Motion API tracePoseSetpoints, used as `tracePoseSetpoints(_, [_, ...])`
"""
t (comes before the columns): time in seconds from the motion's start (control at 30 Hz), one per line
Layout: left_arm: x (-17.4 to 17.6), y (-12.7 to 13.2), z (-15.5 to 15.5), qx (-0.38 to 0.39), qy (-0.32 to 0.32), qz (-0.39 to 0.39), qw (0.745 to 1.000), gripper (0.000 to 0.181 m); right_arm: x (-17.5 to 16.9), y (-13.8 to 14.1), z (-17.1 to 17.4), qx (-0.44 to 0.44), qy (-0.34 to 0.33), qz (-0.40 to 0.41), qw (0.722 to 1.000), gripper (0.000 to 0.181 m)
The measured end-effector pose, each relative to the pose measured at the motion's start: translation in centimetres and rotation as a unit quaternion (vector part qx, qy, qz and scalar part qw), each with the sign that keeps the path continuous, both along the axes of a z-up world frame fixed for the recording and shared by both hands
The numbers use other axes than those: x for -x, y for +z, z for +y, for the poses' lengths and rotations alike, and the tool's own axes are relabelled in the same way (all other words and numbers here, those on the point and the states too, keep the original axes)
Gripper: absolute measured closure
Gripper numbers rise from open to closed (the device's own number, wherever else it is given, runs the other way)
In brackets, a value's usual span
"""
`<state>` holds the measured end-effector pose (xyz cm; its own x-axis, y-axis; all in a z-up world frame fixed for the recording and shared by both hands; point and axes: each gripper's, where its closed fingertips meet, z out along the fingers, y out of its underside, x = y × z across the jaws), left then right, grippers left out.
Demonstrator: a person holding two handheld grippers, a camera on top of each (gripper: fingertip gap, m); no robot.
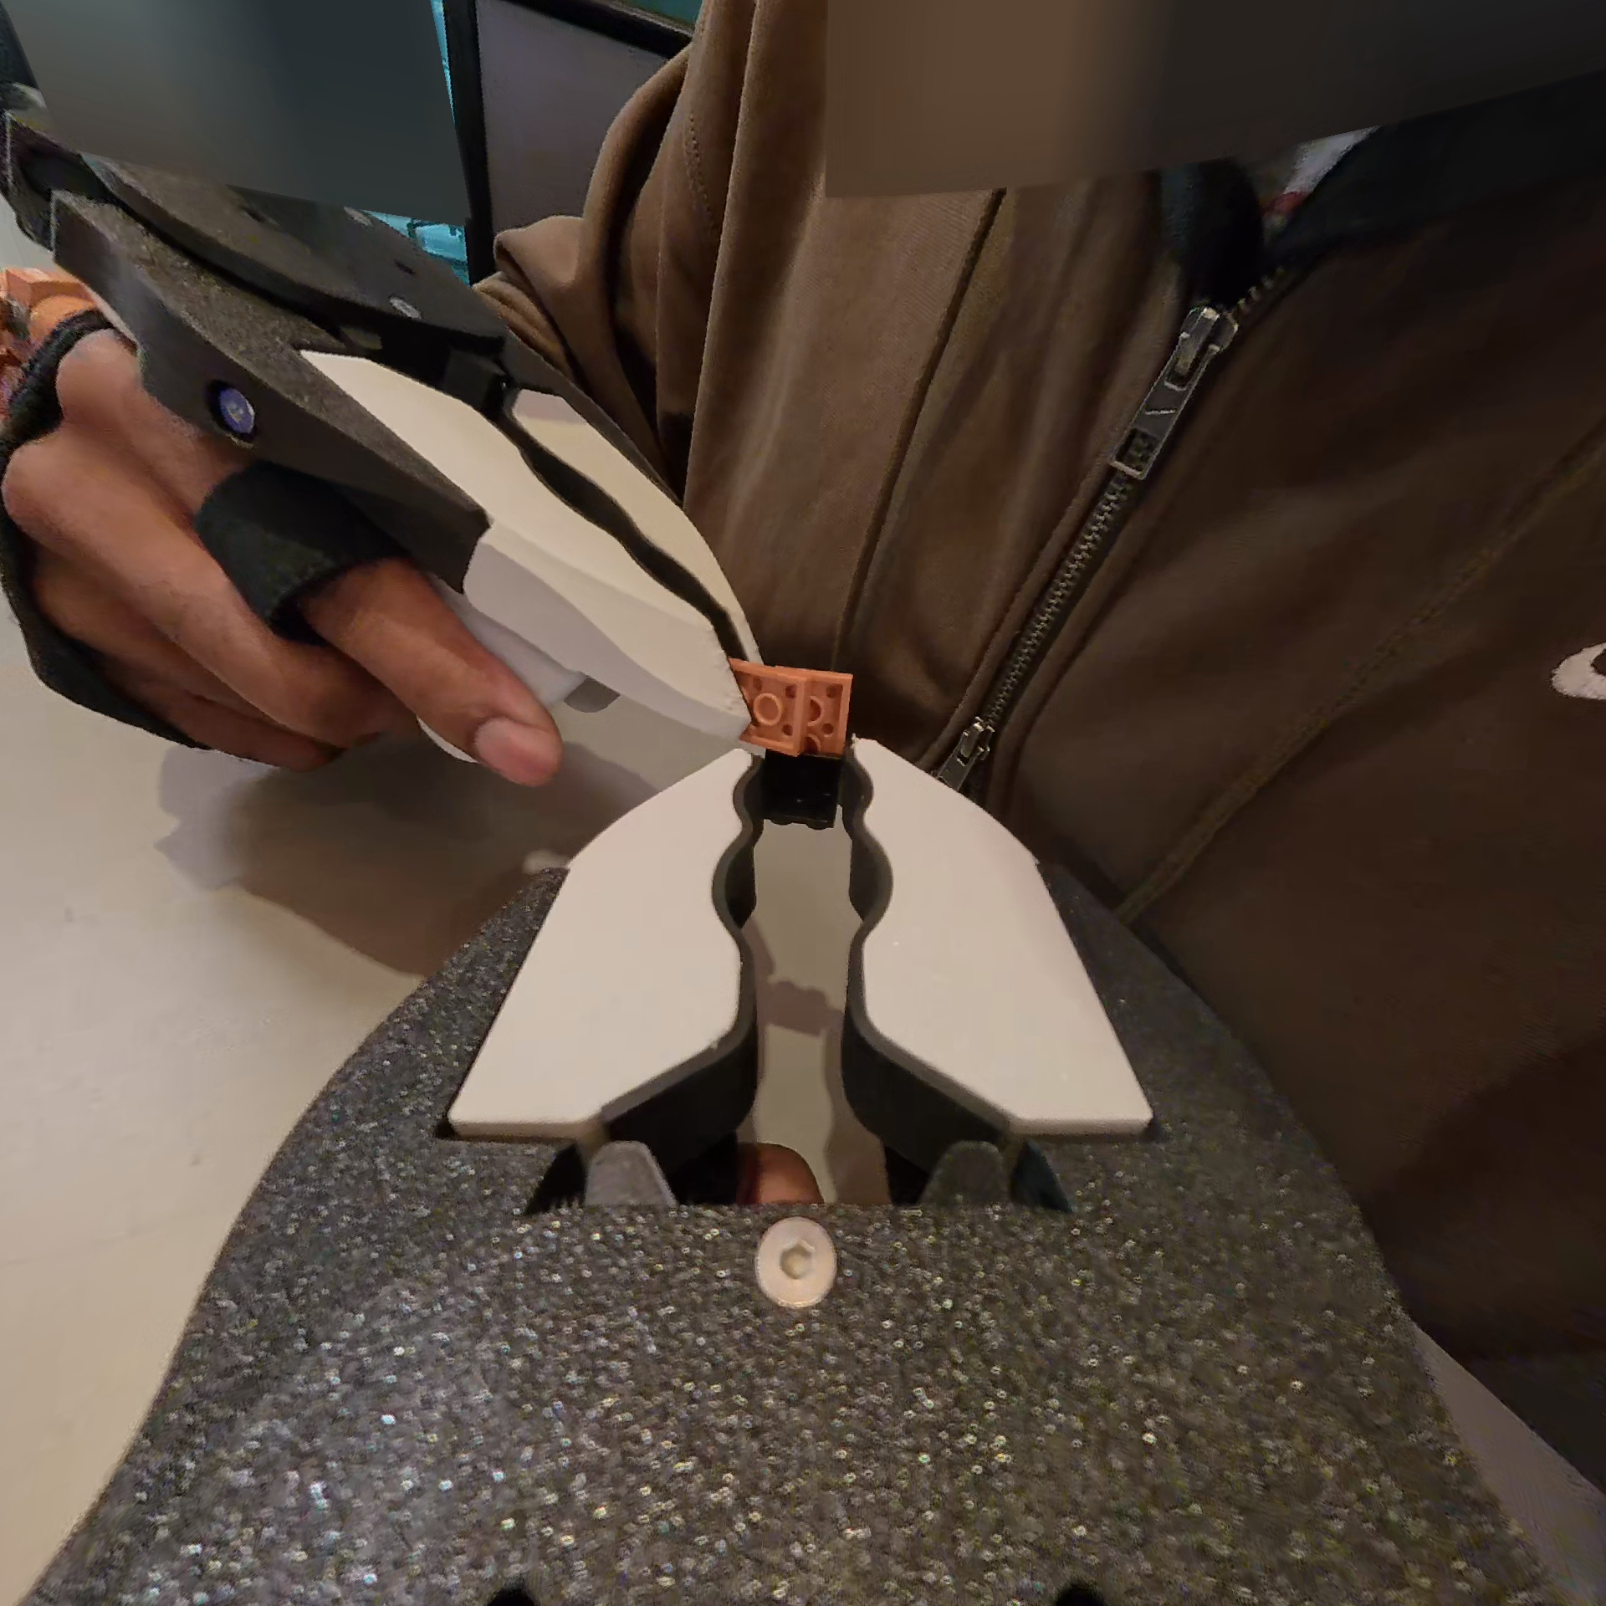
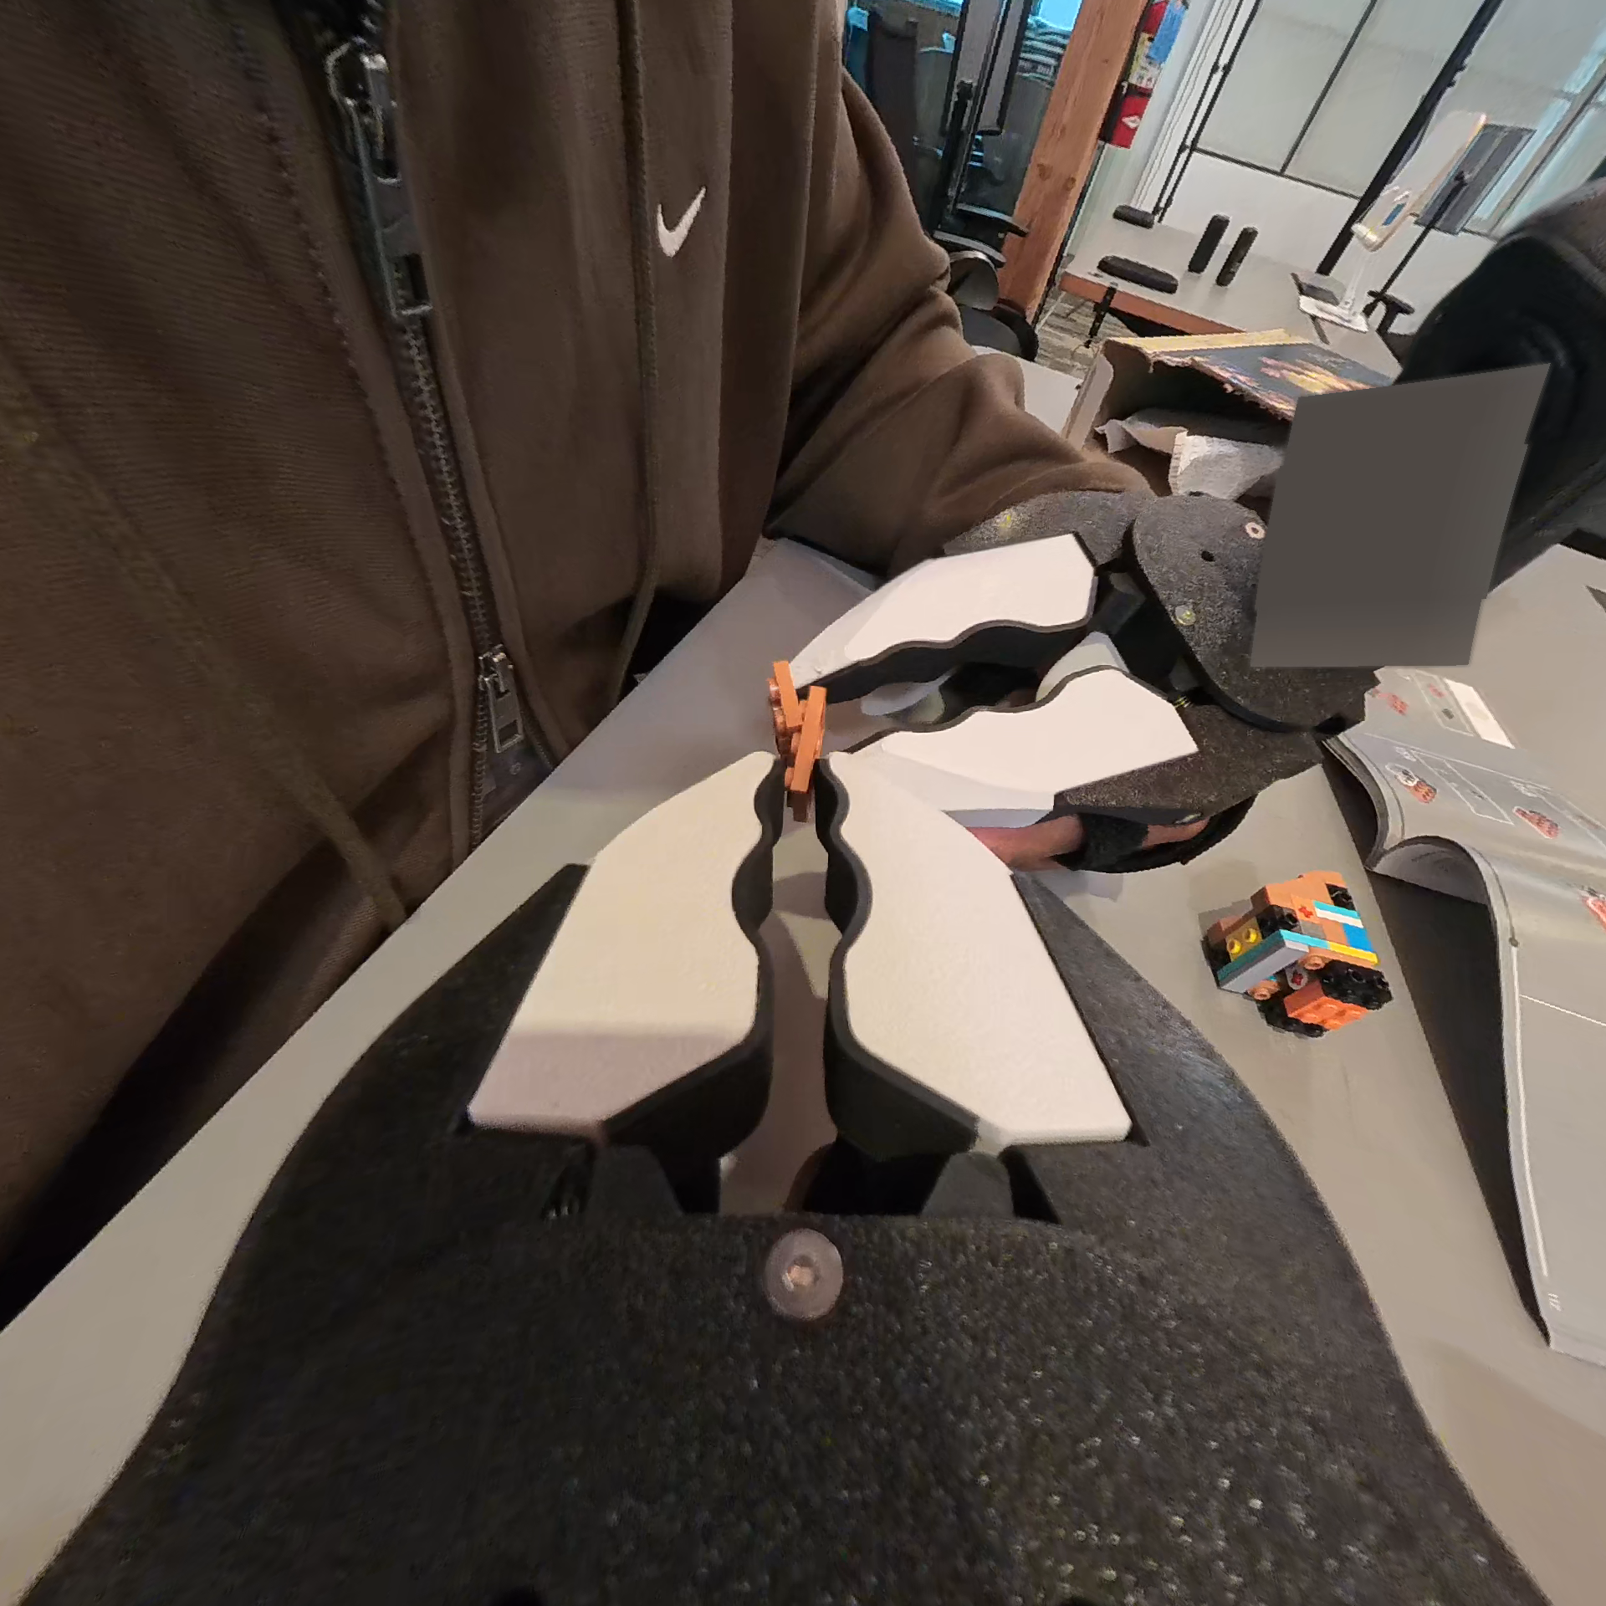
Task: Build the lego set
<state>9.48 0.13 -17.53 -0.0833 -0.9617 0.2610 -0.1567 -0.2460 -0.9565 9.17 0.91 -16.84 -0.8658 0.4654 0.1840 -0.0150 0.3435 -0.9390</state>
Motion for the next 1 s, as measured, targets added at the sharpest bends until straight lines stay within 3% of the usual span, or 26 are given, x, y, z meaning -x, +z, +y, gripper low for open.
tracePoseSetpoints(1.0, [0.05,-0.13,0.12,0.026,0.000,0.003,1.000,0.164,0.24,0.41,-0.18,0.019,-0.001,0.011,1.000,0.173])
